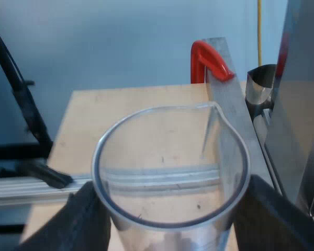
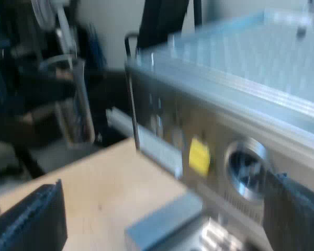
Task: Pour the beans into the coffee machine
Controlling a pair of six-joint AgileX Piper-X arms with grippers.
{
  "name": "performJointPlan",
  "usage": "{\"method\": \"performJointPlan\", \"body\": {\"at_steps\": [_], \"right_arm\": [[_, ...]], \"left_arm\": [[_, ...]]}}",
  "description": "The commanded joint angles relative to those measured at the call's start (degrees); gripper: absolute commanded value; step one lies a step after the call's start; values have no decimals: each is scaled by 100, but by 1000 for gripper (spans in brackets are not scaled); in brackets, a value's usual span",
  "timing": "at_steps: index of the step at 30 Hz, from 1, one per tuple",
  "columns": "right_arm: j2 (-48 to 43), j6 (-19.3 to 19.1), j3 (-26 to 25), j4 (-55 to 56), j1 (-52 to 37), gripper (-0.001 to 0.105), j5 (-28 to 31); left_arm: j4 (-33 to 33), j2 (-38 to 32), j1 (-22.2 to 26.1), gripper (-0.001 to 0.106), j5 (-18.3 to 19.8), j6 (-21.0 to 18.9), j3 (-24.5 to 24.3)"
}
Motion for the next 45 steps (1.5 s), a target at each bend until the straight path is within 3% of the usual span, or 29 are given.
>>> {"method": "performJointPlan", "body": {"at_steps": [1, 5, 8, 13, 18, 22, 26, 28, 34, 39, 40, 42, 45], "right_arm": [[-285, -19, -234, -86, 7, 78, 142], [-541, -19, -323, -86, 7, 78, 555], [-802, -70, -325, -106, 7, 78, 1187], [-1170, -683, -325, -106, 7, 78, 2092], [-1345, -805, -325, -106, 7, 78, 2577], [-1345, -805, -325, -106, 7, 78, 2658], [-1344, -805, -325, -106, 7, 78, 2681], [-1344, -805, -325, -106, 7, 78, 2681], [-1344, -805, -325, -121, 7, 78, 2681], [-1344, -805, -325, -121, 7, 78, 2681], [-1344, -805, -325, -121, 7, 78, 2681], [-1344, -805, -325, -121, 7, 78, 2681], [-1344, -805, -325, -121, 7, 78, 2681]], "left_arm": [[373, -124, -58, 4, 4, 433, -428], [385, -154, -297, 4, -9, 480, -887], [385, -154, -585, 4, 27, 480, -1222], [338, -9, -1154, 4, 114, 667, -1624], [313, 277, -1699, 4, 114, 730, -1991], [316, 1012, -2384, 4, 114, 789, -2729], [316, 1423, -2650, 4, 114, 887, -3161], [316, 2009, -2961, 4, 89, 1068, -3820], [316, 3142, -3264, 4, 7, 1067, -4927], [316, 3314, -3333, 4, 30, 1067, -5114], [316, 3536, -3454, 4, 30, 1102, -5386], [316, 4219, -3693, 4, -24, 1586, -6004], [316, 4559, -3781, 4, -25, 1682, -6253]]}}
